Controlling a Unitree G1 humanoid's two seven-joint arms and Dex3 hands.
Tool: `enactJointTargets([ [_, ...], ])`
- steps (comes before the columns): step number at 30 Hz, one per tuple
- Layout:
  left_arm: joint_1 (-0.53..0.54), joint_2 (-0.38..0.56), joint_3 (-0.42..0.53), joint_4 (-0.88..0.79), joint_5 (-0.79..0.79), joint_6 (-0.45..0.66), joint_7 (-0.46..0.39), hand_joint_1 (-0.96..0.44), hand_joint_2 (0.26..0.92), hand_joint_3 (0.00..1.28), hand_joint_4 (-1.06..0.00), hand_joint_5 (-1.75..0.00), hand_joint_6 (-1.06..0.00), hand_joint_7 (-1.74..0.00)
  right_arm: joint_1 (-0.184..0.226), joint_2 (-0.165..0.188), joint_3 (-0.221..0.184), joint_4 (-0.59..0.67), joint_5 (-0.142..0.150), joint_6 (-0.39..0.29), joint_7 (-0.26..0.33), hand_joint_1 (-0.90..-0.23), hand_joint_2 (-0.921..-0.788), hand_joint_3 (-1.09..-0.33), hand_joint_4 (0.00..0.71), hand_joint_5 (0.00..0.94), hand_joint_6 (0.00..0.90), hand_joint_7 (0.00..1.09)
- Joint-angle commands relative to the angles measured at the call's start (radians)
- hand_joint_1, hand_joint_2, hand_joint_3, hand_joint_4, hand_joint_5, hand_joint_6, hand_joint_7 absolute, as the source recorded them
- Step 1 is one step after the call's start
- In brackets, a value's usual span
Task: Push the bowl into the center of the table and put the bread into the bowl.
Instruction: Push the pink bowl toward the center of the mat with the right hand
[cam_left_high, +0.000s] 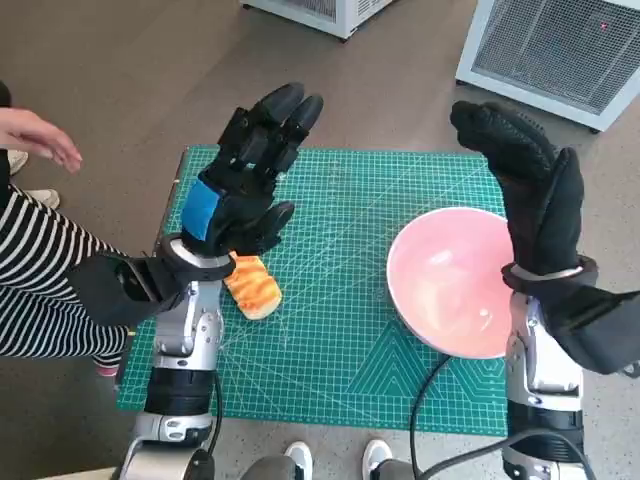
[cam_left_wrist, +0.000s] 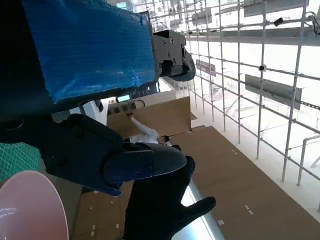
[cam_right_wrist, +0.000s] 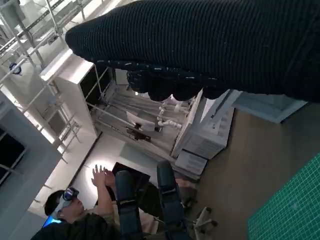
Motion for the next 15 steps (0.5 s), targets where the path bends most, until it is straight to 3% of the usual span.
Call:
enactJointTargets([
  [1,-0.010,0.006,-0.005,-0.010,-0.004,0.001,0.002,-0.59,0.868,0.44,0.00,-0.24,0.00,-0.53,0.016,-0.004,-0.005,-0.002,0.017,0.012,0.010,-0.679,-0.921,-0.684,0.145,0.002,0.025,0.52],
  [4,-0.008,0.008,-0.006,-0.017,-0.005,0.006,0.003,-0.59,0.869,0.44,0.00,-0.23,0.00,-0.53,0.025,-0.010,-0.014,-0.008,0.024,0.009,0.014,-0.680,-0.921,-0.682,0.147,0.003,0.028,0.52],
  [8,0.000,0.010,-0.006,-0.029,-0.006,0.013,0.004,-0.59,0.870,0.44,0.00,-0.23,0.00,-0.54,0.054,-0.039,-0.052,-0.012,0.056,-0.004,0.039,-0.682,-0.921,-0.677,0.147,0.002,0.026,0.52],
  [12,0.007,0.013,-0.004,-0.039,-0.008,0.016,0.002,-0.59,0.870,0.44,0.00,-0.22,0.00,-0.53,0.086,-0.074,-0.111,0.007,0.093,-0.031,0.063,-0.684,-0.921,-0.677,0.145,0.001,0.024,0.52],
  [15,0.012,0.015,-0.002,-0.044,-0.010,0.017,0.002,-0.59,0.870,0.44,0.00,-0.22,0.00,-0.53,0.111,-0.089,-0.158,0.028,0.099,-0.059,0.048,-0.685,-0.921,-0.679,0.144,0.001,0.023,0.52],
])
